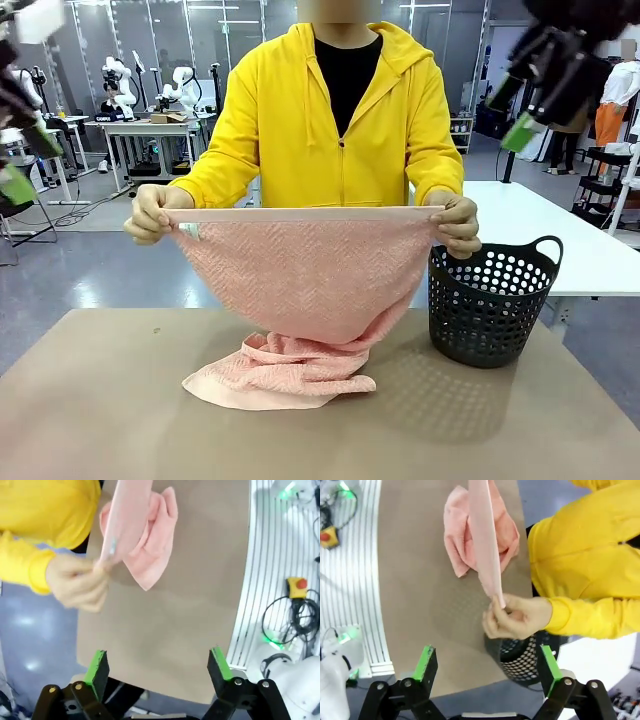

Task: Fold the towel.
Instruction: Grab the top end of the 100 cm Hotel Towel extended by the human.

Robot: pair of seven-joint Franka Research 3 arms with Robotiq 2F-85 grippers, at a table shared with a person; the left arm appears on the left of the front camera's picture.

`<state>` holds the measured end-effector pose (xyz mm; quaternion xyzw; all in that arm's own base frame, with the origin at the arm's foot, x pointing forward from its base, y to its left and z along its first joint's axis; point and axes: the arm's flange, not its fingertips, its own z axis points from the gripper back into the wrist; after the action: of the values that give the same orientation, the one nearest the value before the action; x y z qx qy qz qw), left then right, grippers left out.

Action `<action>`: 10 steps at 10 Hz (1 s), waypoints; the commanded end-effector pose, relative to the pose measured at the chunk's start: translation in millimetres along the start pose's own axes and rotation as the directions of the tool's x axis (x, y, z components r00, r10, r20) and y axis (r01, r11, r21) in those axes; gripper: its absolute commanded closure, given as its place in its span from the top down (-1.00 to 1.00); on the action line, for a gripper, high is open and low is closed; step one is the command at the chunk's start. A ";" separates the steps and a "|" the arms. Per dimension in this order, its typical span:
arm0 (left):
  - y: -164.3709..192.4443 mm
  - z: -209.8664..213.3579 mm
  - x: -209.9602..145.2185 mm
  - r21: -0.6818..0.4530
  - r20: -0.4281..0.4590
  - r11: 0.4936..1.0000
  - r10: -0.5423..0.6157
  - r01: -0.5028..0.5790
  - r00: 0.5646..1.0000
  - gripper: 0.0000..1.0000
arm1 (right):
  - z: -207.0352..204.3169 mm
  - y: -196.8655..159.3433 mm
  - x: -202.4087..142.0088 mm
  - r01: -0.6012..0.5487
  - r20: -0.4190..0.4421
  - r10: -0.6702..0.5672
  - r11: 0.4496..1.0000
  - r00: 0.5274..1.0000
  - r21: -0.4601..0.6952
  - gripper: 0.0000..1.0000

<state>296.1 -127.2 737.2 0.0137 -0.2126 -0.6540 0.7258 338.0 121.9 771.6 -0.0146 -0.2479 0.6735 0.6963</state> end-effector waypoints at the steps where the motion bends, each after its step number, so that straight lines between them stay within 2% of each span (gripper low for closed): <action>1: 15.3 -1.6 38.4 0.040 -0.062 0.996 -0.077 0.079 0.995 1.00 | -4.9 -15.1 20.2 -0.108 -0.080 0.108 0.994 0.991 -0.001 1.00; 4: 29.5 -16.9 92.6 0.070 -0.108 0.979 -0.185 0.194 0.977 1.00 | -17.3 -21.7 50.9 -0.178 -0.139 0.174 0.984 0.975 -0.012 1.00; 6: 45.0 -28.4 101.1 0.106 -0.113 0.966 -0.225 0.237 0.968 1.00 | -34.0 -26.2 56.9 -0.154 -0.159 0.152 0.988 0.975 0.002 1.00; 10: 67.6 -65.3 105.0 0.081 -0.088 0.949 -0.298 0.305 0.950 1.00 | -91.4 -34.4 57.7 -0.097 -0.171 0.102 0.995 0.980 0.033 1.00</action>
<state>380.8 -235.2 731.8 0.1037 -0.2042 -0.7344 0.6389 397.8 195.7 734.6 -0.0694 -0.1773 0.7194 0.6680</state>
